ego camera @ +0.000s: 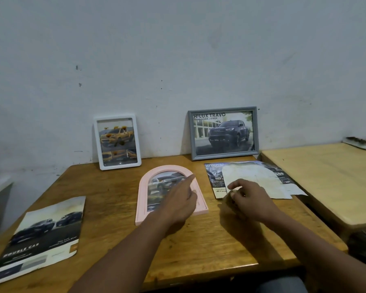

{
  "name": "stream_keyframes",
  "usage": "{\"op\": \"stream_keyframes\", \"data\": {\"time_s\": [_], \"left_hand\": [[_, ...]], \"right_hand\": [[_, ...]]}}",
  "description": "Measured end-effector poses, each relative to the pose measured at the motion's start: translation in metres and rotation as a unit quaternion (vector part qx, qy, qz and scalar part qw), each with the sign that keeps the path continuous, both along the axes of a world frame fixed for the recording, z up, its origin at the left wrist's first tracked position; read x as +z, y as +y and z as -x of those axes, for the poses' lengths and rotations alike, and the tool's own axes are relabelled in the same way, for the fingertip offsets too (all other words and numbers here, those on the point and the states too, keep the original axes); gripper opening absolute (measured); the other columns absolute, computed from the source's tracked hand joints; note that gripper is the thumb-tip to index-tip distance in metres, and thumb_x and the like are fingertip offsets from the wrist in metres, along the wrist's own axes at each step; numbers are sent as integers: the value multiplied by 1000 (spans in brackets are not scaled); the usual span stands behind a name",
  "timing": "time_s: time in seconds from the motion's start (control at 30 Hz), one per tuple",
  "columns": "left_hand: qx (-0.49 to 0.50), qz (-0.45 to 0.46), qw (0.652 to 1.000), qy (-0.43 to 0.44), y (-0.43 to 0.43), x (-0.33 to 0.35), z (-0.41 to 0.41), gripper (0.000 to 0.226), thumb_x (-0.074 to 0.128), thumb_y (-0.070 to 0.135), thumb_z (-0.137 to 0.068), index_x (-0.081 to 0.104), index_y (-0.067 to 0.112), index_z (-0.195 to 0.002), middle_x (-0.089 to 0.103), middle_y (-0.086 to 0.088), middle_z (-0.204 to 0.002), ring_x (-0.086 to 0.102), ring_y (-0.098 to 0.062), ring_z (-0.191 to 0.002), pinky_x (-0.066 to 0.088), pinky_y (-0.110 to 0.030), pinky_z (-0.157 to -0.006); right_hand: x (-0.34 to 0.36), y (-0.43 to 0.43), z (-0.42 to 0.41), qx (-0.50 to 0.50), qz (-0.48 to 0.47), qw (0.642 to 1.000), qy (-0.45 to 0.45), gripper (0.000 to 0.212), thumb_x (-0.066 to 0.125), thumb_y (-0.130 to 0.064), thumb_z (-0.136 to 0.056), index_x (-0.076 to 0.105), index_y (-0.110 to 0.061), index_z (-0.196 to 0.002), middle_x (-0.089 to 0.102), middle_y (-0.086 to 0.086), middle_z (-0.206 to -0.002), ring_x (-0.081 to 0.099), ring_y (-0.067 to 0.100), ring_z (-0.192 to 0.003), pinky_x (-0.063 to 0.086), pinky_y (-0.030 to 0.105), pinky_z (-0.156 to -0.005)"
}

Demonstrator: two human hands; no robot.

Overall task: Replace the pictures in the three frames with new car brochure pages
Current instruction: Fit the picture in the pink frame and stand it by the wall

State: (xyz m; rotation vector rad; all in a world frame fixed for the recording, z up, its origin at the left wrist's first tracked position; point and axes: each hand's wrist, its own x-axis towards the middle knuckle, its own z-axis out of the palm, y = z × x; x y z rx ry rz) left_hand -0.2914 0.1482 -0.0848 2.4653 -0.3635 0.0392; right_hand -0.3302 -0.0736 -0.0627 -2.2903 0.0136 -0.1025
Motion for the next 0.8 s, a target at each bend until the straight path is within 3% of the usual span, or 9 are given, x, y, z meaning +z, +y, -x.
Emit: {"op": "stream_keyframes", "data": {"time_s": [0.07,0.13,0.2,0.27,0.37,0.43,0.53,0.63,0.8], "left_hand": [[32,14,999,-11,25,4,-14,58,44,27,-106,24,38,-160,34,3,-164,45,-19,-137,50,-37,-106],[72,28,997,-12,54,3,-28,57,45,25,-106,25,34,-160,35,2,-163,47,-18,-135,50,-34,-104],[114,51,992,-1,81,-3,-39,57,45,26,-107,25,34,-160,36,0,-163,43,-23,-142,45,-41,-111],[145,78,986,20,100,-10,-47,58,47,26,-107,25,35,-159,38,-1,-161,47,-25,-138,51,-44,-105],[153,54,987,22,112,-19,-55,61,47,28,-106,20,35,-160,35,-1,-163,44,-23,-141,50,-45,-107],[150,35,988,15,116,-26,-62,64,47,29,-106,16,36,-161,30,1,-166,36,-23,-148,43,-47,-114],[153,27,988,3,117,-36,-65,68,47,30,-106,10,38,-162,23,4,-168,30,-21,-151,39,-43,-117],[160,25,986,-36,117,-42,-64,71,45,29,-106,2,38,-162,34,4,-164,50,-21,-135,52,-38,-101],[160,2,986,-44,120,-46,-68,78,45,31,-105,-11,42,-158,40,6,-161,53,-23,-134,53,-44,-101]], "right_hand": [[21,12,-19,-18,-159,978,131,14,57,-16,-97,67,-13,-107,66,10,-100,63,20,-90,52,32,-71],[35,28,-37,-18,-245,943,226,21,62,-16,-93,66,-5,-111,65,20,-111,64,29,-99,57,39,-74],[38,48,-57,-15,-297,916,270,29,65,-20,-92,65,-4,-115,67,19,-109,66,30,-96,56,38,-66],[38,69,-78,4,-344,889,302,37,68,-30,-90,65,-5,-117,69,15,-95,70,28,-85,56,35,-63],[39,97,-112,44,-355,880,312,46,76,-35,-82,64,-7,-117,71,15,-103,71,30,-93,58,40,-71],[38,117,-137,74,-278,926,246,36,73,-24,-85,64,-8,-116,67,16,-107,67,31,-98,59,45,-79],[31,151,-158,126,-117,985,20,19,63,-13,-92,64,-15,-111,66,3,-101,64,19,-96,57,35,-83],[9,174,-163,212,43,971,-100,26,62,-10,-91,62,-24,-112,69,-5,-106,64,9,-97,54,26,-85],[-31,180,-160,292,258,908,-154,34,53,-20,-86,62,-31,-117,71,-4,-114,63,21,-102,53,41,-85]]}}
